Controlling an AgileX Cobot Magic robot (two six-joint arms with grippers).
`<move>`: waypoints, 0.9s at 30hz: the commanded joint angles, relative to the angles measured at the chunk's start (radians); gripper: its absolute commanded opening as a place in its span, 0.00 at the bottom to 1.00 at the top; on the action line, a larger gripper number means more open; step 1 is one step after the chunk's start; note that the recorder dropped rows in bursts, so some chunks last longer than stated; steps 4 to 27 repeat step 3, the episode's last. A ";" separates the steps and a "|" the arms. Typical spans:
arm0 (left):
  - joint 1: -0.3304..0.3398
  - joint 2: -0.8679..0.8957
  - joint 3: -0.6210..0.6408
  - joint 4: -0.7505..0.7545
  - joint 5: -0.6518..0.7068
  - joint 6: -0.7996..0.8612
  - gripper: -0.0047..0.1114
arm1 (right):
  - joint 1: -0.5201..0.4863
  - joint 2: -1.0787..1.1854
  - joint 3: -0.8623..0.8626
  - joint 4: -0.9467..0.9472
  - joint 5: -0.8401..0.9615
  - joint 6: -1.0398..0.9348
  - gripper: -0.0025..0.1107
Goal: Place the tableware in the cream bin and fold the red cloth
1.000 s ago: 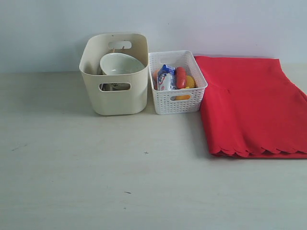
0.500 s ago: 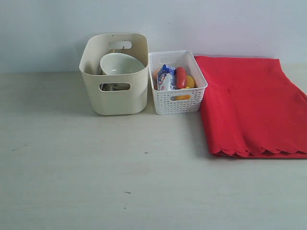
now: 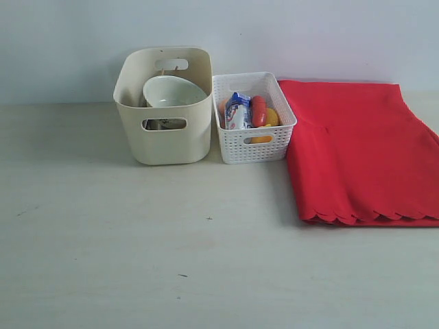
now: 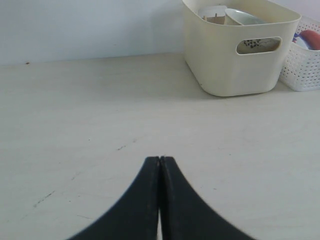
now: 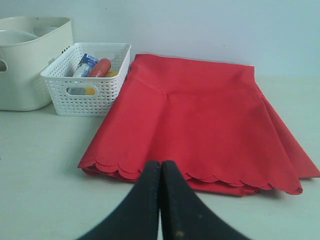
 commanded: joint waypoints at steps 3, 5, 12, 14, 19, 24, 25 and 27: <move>0.003 -0.006 0.003 -0.002 -0.005 -0.002 0.04 | -0.007 -0.006 0.004 -0.007 -0.017 -0.001 0.02; 0.003 -0.006 0.003 -0.002 -0.005 -0.002 0.04 | -0.007 -0.006 0.004 -0.007 -0.017 -0.001 0.02; 0.003 -0.006 0.003 -0.002 -0.005 -0.002 0.04 | -0.007 -0.006 0.004 -0.007 -0.017 -0.001 0.02; 0.003 -0.006 0.003 -0.002 -0.005 -0.002 0.04 | -0.007 -0.006 0.004 -0.007 -0.017 -0.001 0.02; 0.003 -0.006 0.003 -0.002 -0.005 -0.002 0.04 | -0.007 -0.006 0.004 -0.007 -0.017 -0.001 0.02; 0.003 -0.006 0.003 -0.002 -0.005 -0.002 0.04 | -0.007 -0.006 0.004 -0.007 -0.017 -0.001 0.02; 0.003 -0.006 0.003 -0.002 -0.005 -0.002 0.04 | -0.007 -0.006 0.004 -0.007 -0.017 -0.001 0.02; 0.003 -0.006 0.003 -0.002 -0.005 -0.002 0.04 | -0.007 -0.006 0.004 -0.007 -0.017 -0.001 0.02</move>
